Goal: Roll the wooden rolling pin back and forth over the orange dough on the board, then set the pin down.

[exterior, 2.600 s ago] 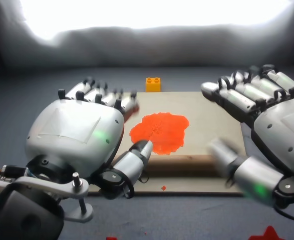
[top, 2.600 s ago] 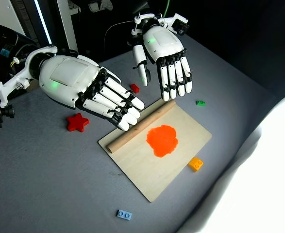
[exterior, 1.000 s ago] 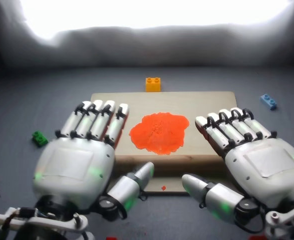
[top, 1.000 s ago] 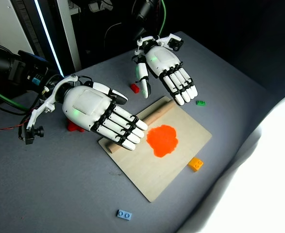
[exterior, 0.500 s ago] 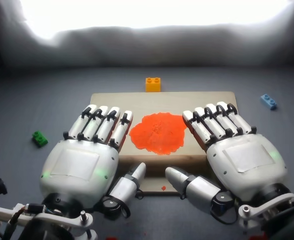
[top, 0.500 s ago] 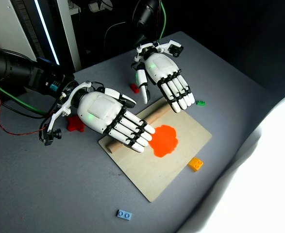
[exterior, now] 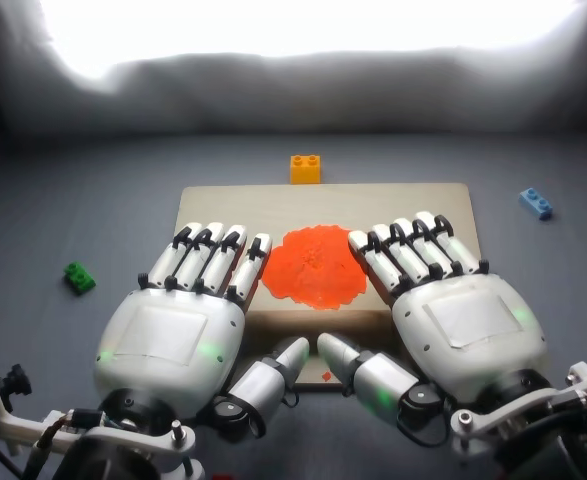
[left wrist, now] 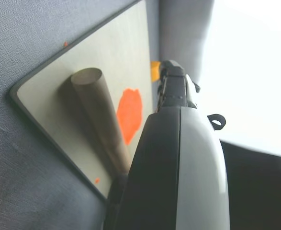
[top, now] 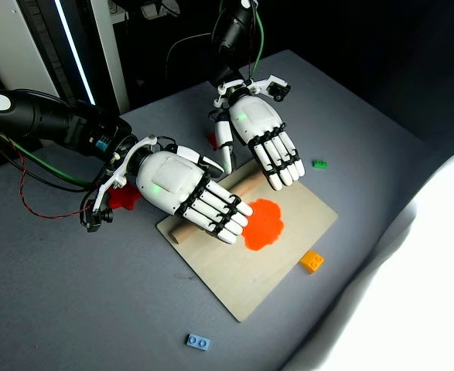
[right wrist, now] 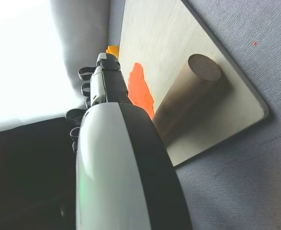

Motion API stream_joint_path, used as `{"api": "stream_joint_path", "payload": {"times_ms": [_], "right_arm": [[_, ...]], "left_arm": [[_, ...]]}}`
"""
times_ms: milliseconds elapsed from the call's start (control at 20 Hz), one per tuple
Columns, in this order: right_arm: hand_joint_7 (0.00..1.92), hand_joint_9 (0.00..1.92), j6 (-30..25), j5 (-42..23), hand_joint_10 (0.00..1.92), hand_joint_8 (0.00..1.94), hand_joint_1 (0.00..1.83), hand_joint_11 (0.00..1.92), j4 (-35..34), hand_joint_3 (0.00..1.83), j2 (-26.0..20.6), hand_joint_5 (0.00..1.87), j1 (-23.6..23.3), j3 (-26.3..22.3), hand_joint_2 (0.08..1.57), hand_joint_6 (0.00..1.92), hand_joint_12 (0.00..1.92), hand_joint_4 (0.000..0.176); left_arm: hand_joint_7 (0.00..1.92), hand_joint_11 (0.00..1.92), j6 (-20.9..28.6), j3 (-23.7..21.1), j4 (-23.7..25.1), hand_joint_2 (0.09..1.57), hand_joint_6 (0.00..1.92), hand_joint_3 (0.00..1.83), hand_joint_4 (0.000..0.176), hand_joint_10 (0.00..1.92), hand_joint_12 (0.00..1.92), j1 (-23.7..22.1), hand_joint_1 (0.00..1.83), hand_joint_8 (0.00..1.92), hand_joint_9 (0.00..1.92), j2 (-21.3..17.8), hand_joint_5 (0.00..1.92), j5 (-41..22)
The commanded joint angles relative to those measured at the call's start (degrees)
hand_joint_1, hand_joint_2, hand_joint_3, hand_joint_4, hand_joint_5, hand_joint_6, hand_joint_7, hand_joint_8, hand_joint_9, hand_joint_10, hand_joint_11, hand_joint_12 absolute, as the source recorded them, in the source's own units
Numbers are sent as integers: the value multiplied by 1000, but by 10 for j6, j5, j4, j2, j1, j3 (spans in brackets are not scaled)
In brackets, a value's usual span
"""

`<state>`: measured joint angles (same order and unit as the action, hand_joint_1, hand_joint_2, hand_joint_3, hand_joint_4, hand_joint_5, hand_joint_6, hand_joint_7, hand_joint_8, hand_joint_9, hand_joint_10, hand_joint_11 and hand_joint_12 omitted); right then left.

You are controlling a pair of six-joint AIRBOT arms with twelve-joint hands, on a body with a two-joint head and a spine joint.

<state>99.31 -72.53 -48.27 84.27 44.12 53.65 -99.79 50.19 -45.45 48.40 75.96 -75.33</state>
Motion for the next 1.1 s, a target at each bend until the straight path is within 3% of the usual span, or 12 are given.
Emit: {"api": "stream_joint_path", "payload": {"times_ms": [0, 100, 250, 350, 400, 500, 750, 1050], "right_arm": [[106, 73, -4, -47, 27, 20, 0, 15, 45, 0, 1, 130, -5, 2, 1222, 31, 9, 0], [130, 88, -10, -45, 30, 23, 0, 21, 45, 0, 5, 149, -5, 8, 1225, 34, 17, 0], [142, 89, -18, -41, 28, 23, 0, 32, 44, 0, 10, 154, -5, 17, 1228, 33, 28, 0], [158, 101, -20, -40, 9, 2, 0, 0, 44, 0, 13, 173, -4, 23, 1236, 9, 177, 0], [132, 85, -22, -40, 2, 2, 0, 0, 44, 0, 15, 152, -4, 24, 1238, 6, 110, 0], [143, 105, -25, -37, 8, 2, 0, 0, 44, 0, 16, 161, 0, 27, 1208, 7, 167, 0], [96, 67, -35, -33, 0, 0, 0, 0, 44, 0, 26, 96, 4, 47, 1217, 0, 29, 0], [115, 76, -66, -25, 4, 8, 0, 0, 33, 0, 34, 126, 3, 56, 1225, 7, 48, 0]], "left_arm": [[40, 0, 4, 3, 37, 1387, 5, 0, 0, 9, 132, 1, 0, 13, 22, 1, 55, -53], [114, 0, 6, 8, 36, 1390, 18, 0, 0, 15, 256, 2, 0, 12, 74, 4, 132, -53], [139, 0, 9, 14, 35, 1383, 10, 0, 0, 12, 274, 3, 0, 7, 87, 8, 146, -53], [147, 0, 10, 18, 35, 1381, 10, 0, 0, 16, 276, 5, 0, 9, 99, 13, 147, -53], [123, 0, 11, 19, 35, 1374, 3, 0, 0, 5, 210, 6, 0, 4, 79, 16, 101, -53], [87, 0, 14, 24, 35, 1367, 1, 0, 0, 1, 131, 9, 0, 0, 35, 21, 57, -53], [66, 0, 17, 32, 35, 1356, 11, 0, 0, 0, 102, 11, 0, 0, 13, 30, 94, -53], [46, 0, 19, 37, 35, 1334, 0, 0, 0, 0, 86, 9, 0, 0, 10, 34, 61, -53]]}}
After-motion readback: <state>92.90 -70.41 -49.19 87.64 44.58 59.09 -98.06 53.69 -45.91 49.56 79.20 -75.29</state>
